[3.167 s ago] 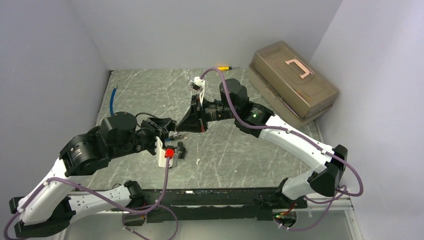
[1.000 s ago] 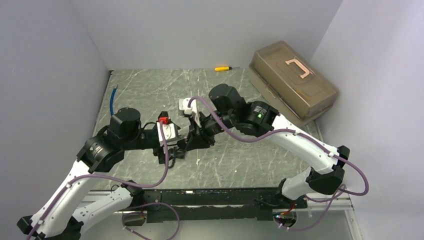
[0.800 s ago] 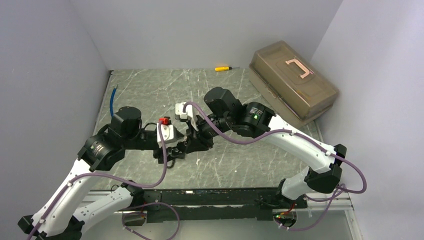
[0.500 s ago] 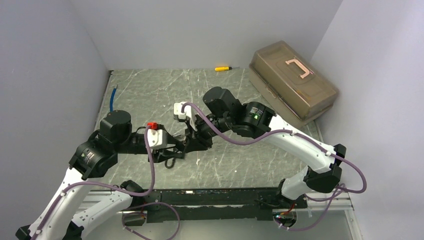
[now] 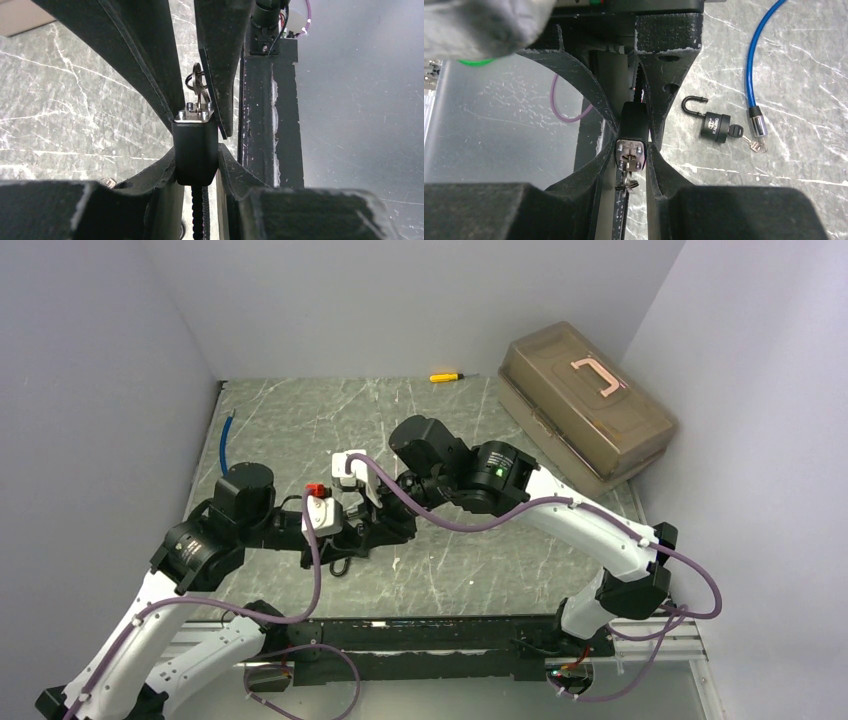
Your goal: Unlock with the key
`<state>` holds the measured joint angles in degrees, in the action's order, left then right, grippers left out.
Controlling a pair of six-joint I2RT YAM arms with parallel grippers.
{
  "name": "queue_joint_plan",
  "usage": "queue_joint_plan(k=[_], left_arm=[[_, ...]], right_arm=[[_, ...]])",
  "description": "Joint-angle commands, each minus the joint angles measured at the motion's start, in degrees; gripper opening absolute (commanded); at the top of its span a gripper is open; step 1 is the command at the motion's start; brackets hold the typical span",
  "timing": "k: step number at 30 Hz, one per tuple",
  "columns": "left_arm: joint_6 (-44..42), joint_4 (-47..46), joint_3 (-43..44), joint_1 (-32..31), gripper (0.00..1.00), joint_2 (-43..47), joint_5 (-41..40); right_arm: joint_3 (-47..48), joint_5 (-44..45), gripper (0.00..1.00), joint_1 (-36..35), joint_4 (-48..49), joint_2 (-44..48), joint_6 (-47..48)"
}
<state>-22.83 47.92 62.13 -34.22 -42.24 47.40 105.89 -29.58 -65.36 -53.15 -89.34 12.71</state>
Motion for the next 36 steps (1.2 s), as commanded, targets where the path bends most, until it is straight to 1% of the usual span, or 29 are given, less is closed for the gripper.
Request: queue_joint_plan(k=[1, 2, 3, 6, 8, 9, 10, 11, 13, 15, 17, 18, 19, 20, 21, 23, 25, 29, 33, 36], left_arm=[[0.3, -2.8, 2.7, -0.2, 0.05, -0.6, 2.1], [1.0, -3.4, 2.4, -0.2, 0.0, -0.5, 1.7], [1.3, -3.9, 2.1, -0.1, 0.0, -0.3, 1.4], [2.7, -6.4, 0.4, -0.1, 0.0, 0.5, 2.0], [4.9, -8.6, -0.8, -0.1, 0.0, 1.1, 1.5], [5.2, -9.0, -1.3, -0.1, 0.0, 1.3, 1.3], [5.3, -9.3, -1.7, -0.1, 0.0, 1.4, 1.0], [5.4, -9.3, -2.2, -0.1, 0.0, 1.6, 0.6], [5.2, -9.2, -2.7, -0.1, 0.0, 1.3, -0.2], [5.6, -9.0, -2.5, -0.1, 0.0, 0.9, -0.4], [6.6, -9.8, -2.6, -0.2, 0.0, 0.8, -1.0], [7.0, -10.3, -2.8, -0.1, 0.0, 0.8, -1.4], [7.5, -11.0, -3.1, -0.1, 0.0, 0.9, -1.5], [8.0, -11.6, -3.4, -0.2, 0.0, 1.1, -1.6], [9.2, -12.6, -3.8, -0.2, 0.0, 1.2, -1.5], [12.0, -14.7, -4.5, -0.2, 0.0, 1.4, -2.2], [14.9, -16.6, -5.0, -0.2, 0.0, 1.4, -3.9], [20.1, -19.8, -6.0, -0.2, 0.0, 1.8, -5.3], [24.0, -21.3, -6.2, 0.1, 0.0, 2.0, -7.0], [25.7, -21.9, -6.9, 0.6, 0.0, 2.3, -7.7]], right_arm=[[3.3, 1.8, 0.0, 0.2, 2.0, -0.1, 0.3], [3.1, 2.2, 0.02, 0.2, 2.3, -0.1, 0.0], [3.0, 2.7, 0.12, 0.3, 2.9, 0.1, -0.3], [0.9, 5.5, 0.38, 0.4, 6.3, 1.9, -1.1], [-0.3, 8.1, 0.59, 1.1, 9.4, 3.9, -2.0], [-0.7, 9.1, 0.66, 1.8, 10.8, 4.8, -2.6], [-1.1, 9.9, 0.7, 2.6, 12.4, 6.0, -3.4], [-1.7, 10.2, 0.71, 3.7, 14.2, 7.3, -4.1], [-4.0, 10.1, 0.72, 5.5, 18.0, 10.5, -5.6], [-6.8, 10.7, 0.71, 6.9, 21.3, 14.1, -6.7], [-8.8, 11.9, 0.68, 7.8, 22.9, 16.5, -7.8], [-9.7, 13.0, 0.65, 8.2, 23.7, 17.7, -8.3], [-11.1, 14.8, 0.59, 8.3, 24.8, 18.8, -8.8], [-12.6, 17.2, 0.51, 8.4, 26.5, 20.1, -9.7], [-14.3, 19.4, 0.37, 8.4, 28.2, 21.1, -10.7], [-18.3, 24.8, 0.01, 8.4, 32.3, 23.0, -12.4], [-20.8, 29.1, 0.0, 8.3, 34.3, 23.7, -14.8], [-24.4, 31.7, 0.0, 6.9, 37.1, 22.9, -15.8], [-24.0, 40.6, 0.0, 1.9, 36.7, 19.5, -14.6], [-23.8, 51.0, 0.0, -2.1, 37.0, 17.4, -13.3]])
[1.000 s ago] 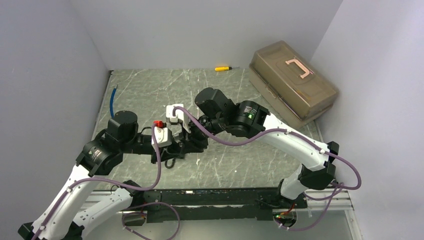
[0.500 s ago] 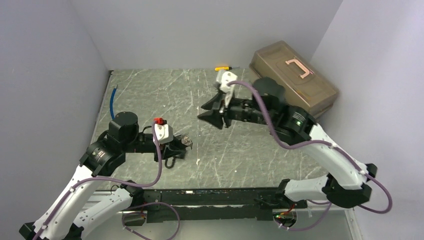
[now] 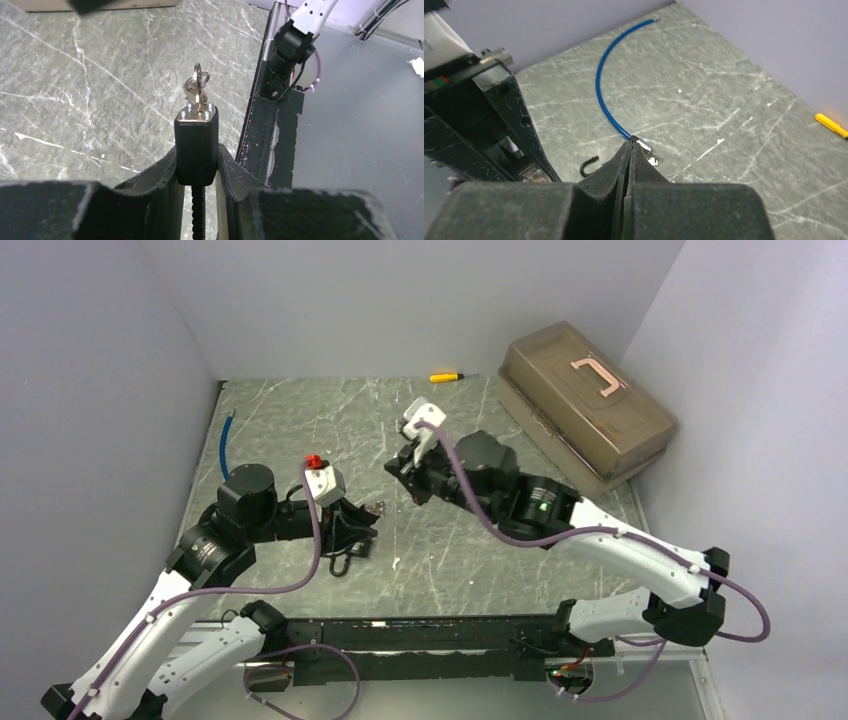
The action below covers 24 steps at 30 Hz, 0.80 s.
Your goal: Unlock with the key
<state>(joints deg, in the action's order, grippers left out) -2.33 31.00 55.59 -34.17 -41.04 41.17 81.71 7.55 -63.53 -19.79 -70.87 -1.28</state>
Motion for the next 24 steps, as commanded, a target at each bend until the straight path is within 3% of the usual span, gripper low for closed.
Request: queue_joint_plan(k=[1, 14, 24], left_arm=[[5.3, -5.2, -0.7, 0.7, 0.0, 1.1, -1.3], [7.6, -7.3, -2.8, 2.7, 0.0, 2.1, -0.5], [8.3, -8.8, -2.6, 3.7, 0.0, 2.2, 2.0]], right_arm=[[0.1, 16.4, 0.0, -5.0, 4.3, -1.4, 0.7], [-2.7, 32.6, 0.0, -16.0, 10.8, -4.9, 16.9], [-2.6, 33.6, 0.0, -20.1, 10.7, -7.7, 21.6]])
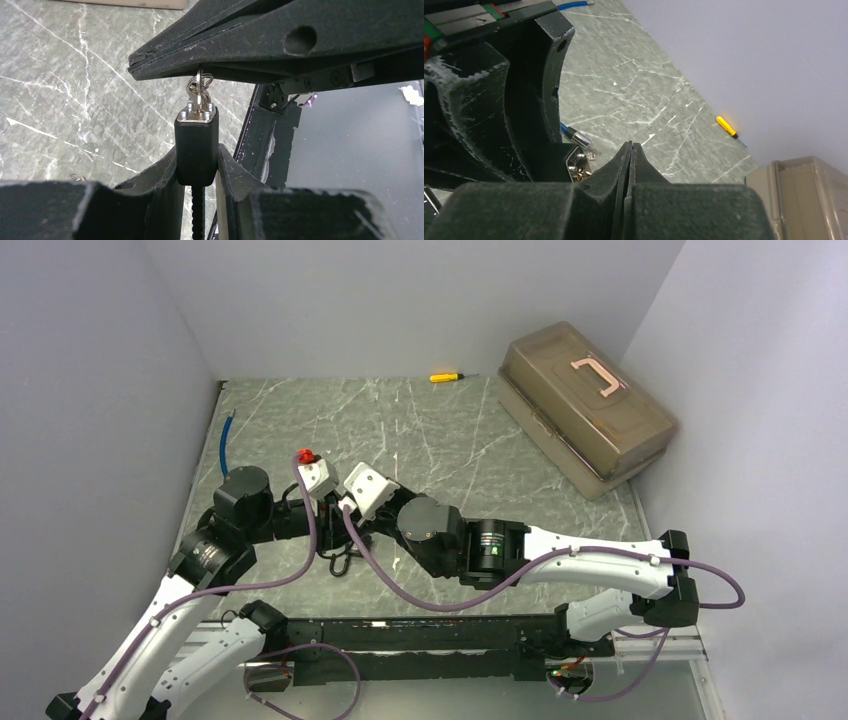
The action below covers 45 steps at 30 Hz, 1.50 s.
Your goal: Unlock with the key
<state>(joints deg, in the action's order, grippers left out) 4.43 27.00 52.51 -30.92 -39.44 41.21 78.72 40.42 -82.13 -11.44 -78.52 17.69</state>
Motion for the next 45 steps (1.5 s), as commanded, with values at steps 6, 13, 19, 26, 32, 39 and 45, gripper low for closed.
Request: queue_joint_plan(k=[6, 13, 19, 26, 32, 39, 45], left_arm=[[1.5, -6.6, 1.1, 0.7, 0.0, 0.5, 4.8], [-0.1, -7.9, 2.0, 0.7, 0.0, -0.4, 10.3], [-7.0, -3.4, 4.1, 0.7, 0.0, 0.1, 12.6], [-13.8, 2.1, 4.9, 0.8, 0.0, 1.0, 14.6], [-16.0, 3.5, 4.7, 0.9, 0.0, 0.9, 18.2], [-17.3, 4.1, 4.1, 0.9, 0.0, 0.7, 16.9], [-16.5, 3.8, 3.7, 1.0, 0.0, 0.6, 14.5]], right_arm=[[1.0, -1.5, 0.0, -2.7, 0.4, -1.2, 1.0], [3.7, -6.6, 0.0, -4.1, -3.2, -3.8, -3.2], [4.6, -3.7, 0.0, -0.1, -9.2, 0.4, -2.6], [2.8, -39.9, 0.49, 22.8, -11.1, 14.0, -13.2], [5.7, -79.2, 0.53, 35.9, -14.8, 13.1, -15.8], [10.7, -96.2, 0.54, 39.1, -11.3, 6.5, -21.8], [12.5, -94.7, 0.51, 36.5, -12.6, 3.5, -19.9]])
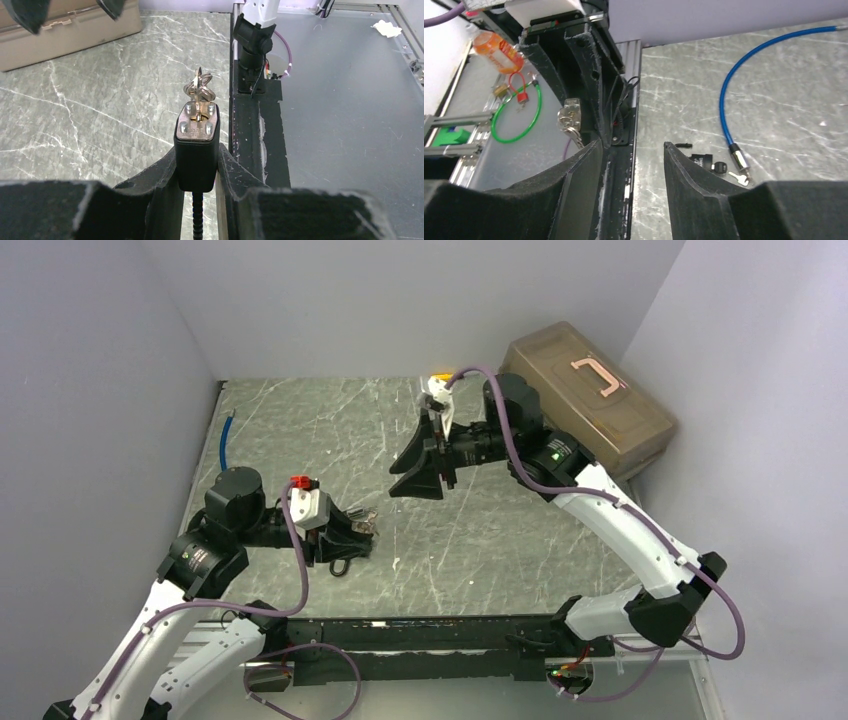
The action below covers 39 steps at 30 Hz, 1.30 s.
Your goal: Unlock with the key
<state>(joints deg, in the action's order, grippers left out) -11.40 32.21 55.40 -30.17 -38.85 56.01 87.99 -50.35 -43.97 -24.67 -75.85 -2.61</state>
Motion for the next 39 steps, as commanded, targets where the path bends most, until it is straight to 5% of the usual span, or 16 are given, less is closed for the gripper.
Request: queue_joint_plan(k=[1, 18, 39], left_arm=[[-0.4, -1.4, 0.6, 0.2, 0.0, -0.1, -0.3], [1.6, -2.9, 0.0, 0.2, 0.0, -0.7, -1.1], [3.3, -4.2, -0.7, 0.9, 0.0, 0.4, 0.2]], right_arm=[[2.7, -3.5, 0.51, -2.2, 1.5, 1.3, 0.4], [8.4, 6.1, 0.41, -12.1, -5.6, -3.8, 9.1], [12.5, 12.1, 0.25, -13.6, -14.3, -5.6, 13.8]])
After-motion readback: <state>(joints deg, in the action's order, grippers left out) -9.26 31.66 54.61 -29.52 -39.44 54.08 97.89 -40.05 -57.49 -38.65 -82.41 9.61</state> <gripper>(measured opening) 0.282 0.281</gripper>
